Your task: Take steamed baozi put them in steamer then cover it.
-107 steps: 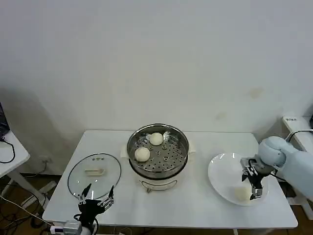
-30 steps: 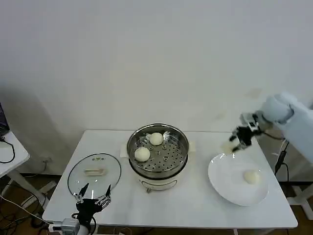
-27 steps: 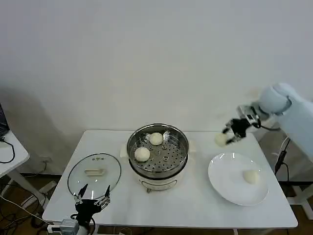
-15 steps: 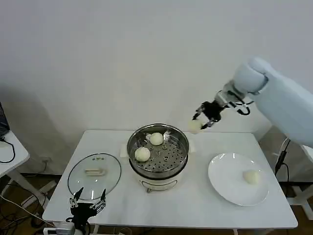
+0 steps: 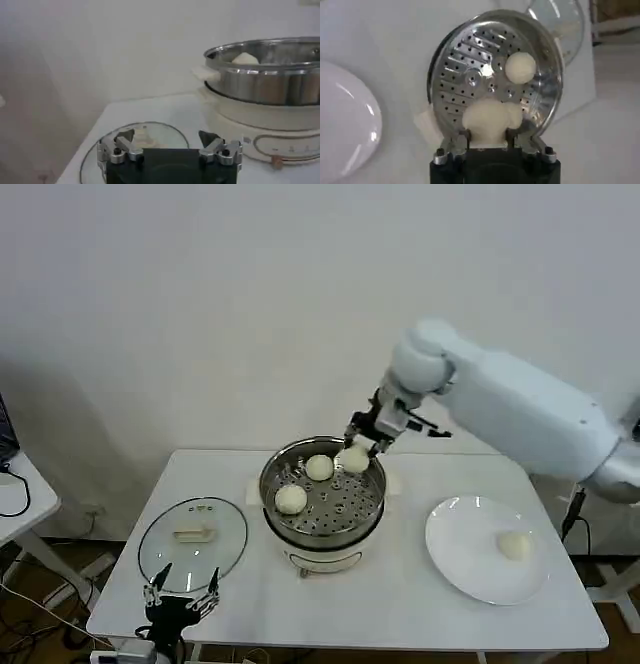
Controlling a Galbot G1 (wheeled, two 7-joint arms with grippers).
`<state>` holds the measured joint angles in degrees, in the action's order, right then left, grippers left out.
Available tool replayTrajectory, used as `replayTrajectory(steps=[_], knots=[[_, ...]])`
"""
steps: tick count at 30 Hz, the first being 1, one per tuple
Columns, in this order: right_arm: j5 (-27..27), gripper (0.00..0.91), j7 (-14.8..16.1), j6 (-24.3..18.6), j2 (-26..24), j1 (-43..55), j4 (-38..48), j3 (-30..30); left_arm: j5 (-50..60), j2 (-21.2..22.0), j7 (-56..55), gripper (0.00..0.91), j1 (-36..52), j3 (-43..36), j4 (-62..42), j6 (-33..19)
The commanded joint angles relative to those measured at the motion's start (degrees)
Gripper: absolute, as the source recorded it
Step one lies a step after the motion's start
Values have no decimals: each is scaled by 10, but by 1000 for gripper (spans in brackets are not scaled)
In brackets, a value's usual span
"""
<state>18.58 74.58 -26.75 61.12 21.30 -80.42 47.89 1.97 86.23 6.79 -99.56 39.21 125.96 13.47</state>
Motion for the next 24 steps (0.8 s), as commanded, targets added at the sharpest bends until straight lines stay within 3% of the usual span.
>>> replayTrajectory(steps=[1, 13, 24], knots=[[79, 484, -16, -36, 74, -16, 13, 44, 11, 4, -4, 907, -13, 1, 19, -7], [85, 484, -19, -32, 73, -40, 2, 62, 11, 10, -3, 907, -6, -4, 17, -6], [31, 484, -16, -7, 60, -43, -25, 74, 10, 10, -3, 907, 0, -4, 13, -6]])
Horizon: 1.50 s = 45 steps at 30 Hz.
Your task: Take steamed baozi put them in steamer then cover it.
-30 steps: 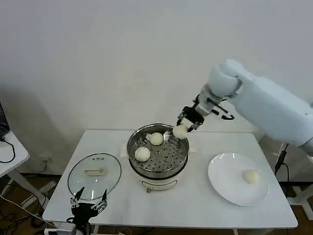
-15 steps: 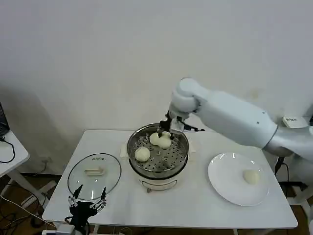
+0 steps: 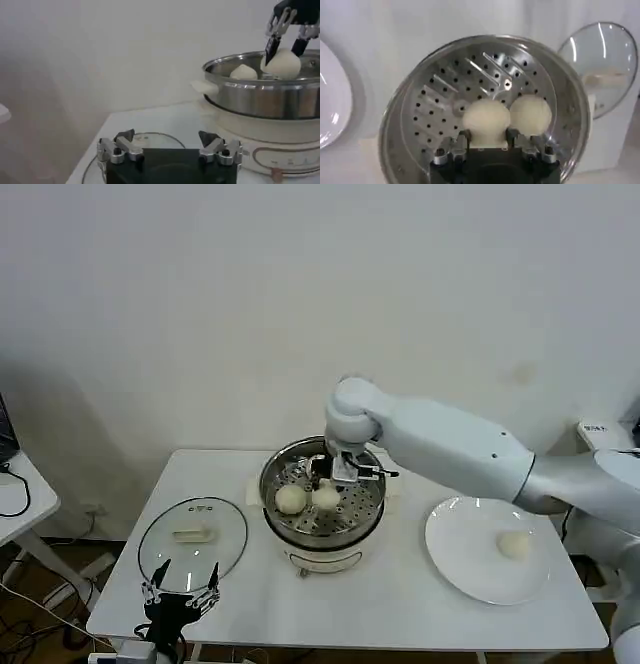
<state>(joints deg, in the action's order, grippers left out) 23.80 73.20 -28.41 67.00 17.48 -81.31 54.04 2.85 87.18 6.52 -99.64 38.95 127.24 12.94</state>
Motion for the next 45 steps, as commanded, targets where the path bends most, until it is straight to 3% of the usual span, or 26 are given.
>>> replayTrajectory(steps=[1, 19, 23, 24, 26, 27, 33, 45], knots=[[-29, 484, 0, 13, -2, -4, -20, 17, 1, 0, 0, 907, 1, -3, 0, 0], [-33, 484, -12, 32, -19, -7, -62, 38, -1, 3, -1, 907, -2, -6, -1, -1], [-54, 484, -8, 40, -31, -3, -76, 44, -2, 5, 1, 907, 5, -7, -1, 0], [-58, 504, -8, 41, -32, 0, -78, 46, -2, 5, 1, 907, 6, -7, -2, 0], [-55, 645, -8, 41, -33, -2, -78, 44, 0, 5, 1, 907, 9, -9, -6, 0], [-57, 907, -7, 42, -33, -3, -79, 44, 0, 5, 1, 907, 8, -10, -6, 0], [-57, 907, -13, 47, -41, -7, -84, 53, 2, 5, 2, 907, 5, -13, -12, -1], [-20, 907, -35, 36, -53, 7, -56, 9, 2, 5, 4, 907, 10, -15, -15, 0]])
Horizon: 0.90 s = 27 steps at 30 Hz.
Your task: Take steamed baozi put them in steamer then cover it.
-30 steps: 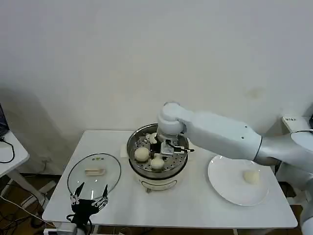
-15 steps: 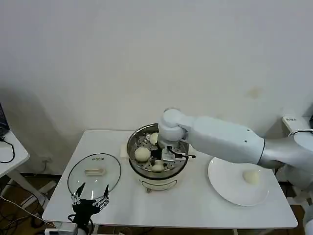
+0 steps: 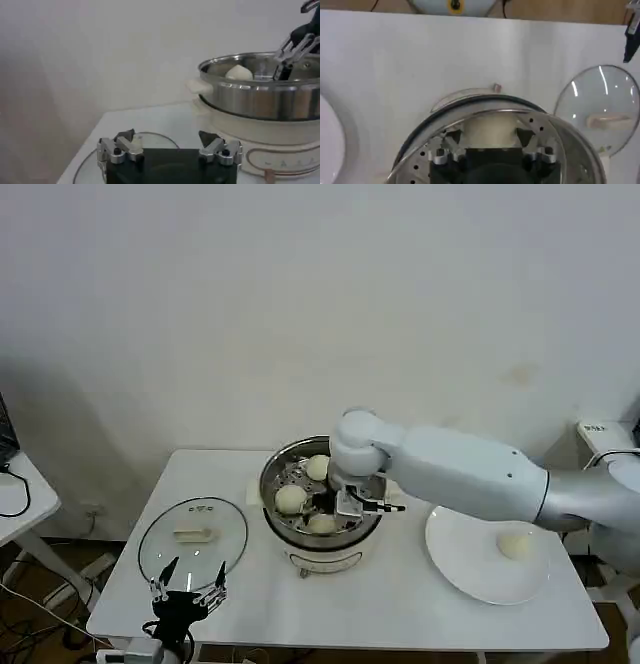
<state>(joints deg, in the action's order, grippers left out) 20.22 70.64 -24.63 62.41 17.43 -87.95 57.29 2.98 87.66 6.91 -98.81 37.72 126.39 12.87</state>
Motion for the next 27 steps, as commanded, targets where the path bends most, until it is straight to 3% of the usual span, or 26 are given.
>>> replayTrajectory(steps=[1, 7, 13, 17, 18, 22, 24, 27], knots=[[15, 907, -11, -2, -11, 10, 11, -25, 1, 1, 1, 907, 2, -5, -6, 1], [-5, 907, -16, 3, -57, 30, 3, -54, 2, -1, 4, 907, 8, -10, -9, 2], [-60, 907, -37, 42, -129, 39, -19, -91, -1, -6, 7, 907, 12, -11, -6, 2], [-122, 907, -49, 101, -208, 35, -34, -115, -5, -7, 10, 907, 19, -11, -3, 4], [-153, 907, -49, 120, -248, 29, -38, -124, -8, -7, 10, 907, 21, -10, -2, 6], [-185, 907, -70, 167, -339, 10, -54, -132, -12, -12, 12, 907, 22, -15, 4, 8], [-203, 907, -64, 185, -370, 6, -53, -130, -12, -14, 12, 907, 23, -19, 5, 8], [-248, 907, -38, 281, -407, -4, -52, -127, -13, -17, 13, 907, 25, -23, 5, 8]])
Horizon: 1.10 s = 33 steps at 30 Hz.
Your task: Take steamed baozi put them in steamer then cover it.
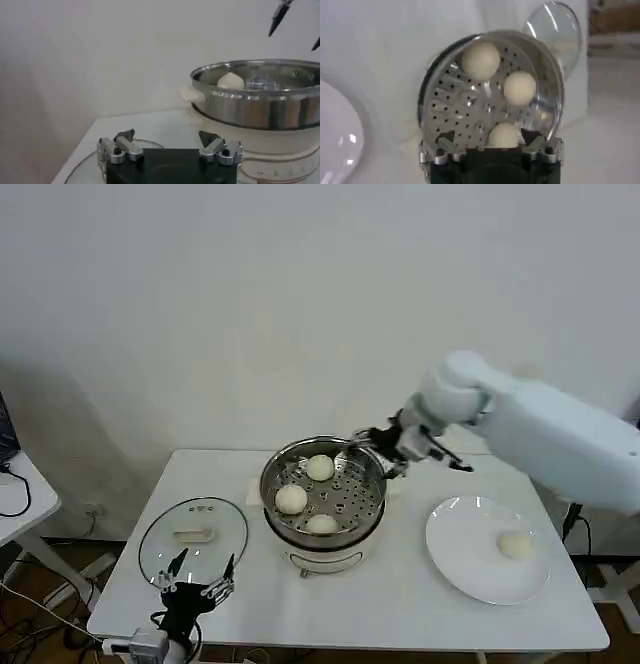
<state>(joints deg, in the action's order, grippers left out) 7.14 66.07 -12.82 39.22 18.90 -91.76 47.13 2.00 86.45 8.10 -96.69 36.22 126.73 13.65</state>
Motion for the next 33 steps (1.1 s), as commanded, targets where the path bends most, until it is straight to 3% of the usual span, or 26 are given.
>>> replayTrajectory(steps=[1, 3, 7, 11, 12, 21, 30, 33], knots=[[-128, 907, 14, 179, -182, -21, -8, -22, -4, -6, 1, 907, 4, -10, 2, 0], [-131, 907, 24, 204, -193, -32, 5, -21, -5, -8, 1, 907, 5, -11, 2, -1], [-99, 907, 59, 259, -199, -106, 21, -86, -15, -10, 1, 907, 5, -8, 6, 0], [-83, 907, 64, 292, -190, -156, 50, -110, -15, -14, 1, 907, 2, -7, 9, 1], [-59, 907, 63, 295, -184, -174, 63, -118, -15, -13, 1, 907, 1, -7, 9, 1], [70, 907, 54, 270, -130, -259, 131, -170, -16, -11, 0, 907, 2, -3, -7, 0], [159, 907, 55, 214, -77, -300, 198, -205, -16, -9, 0, 907, 4, 4, -13, 0], [171, 907, 43, 217, -53, -316, 215, -217, -16, -8, 0, 907, 6, 5, -19, 0]])
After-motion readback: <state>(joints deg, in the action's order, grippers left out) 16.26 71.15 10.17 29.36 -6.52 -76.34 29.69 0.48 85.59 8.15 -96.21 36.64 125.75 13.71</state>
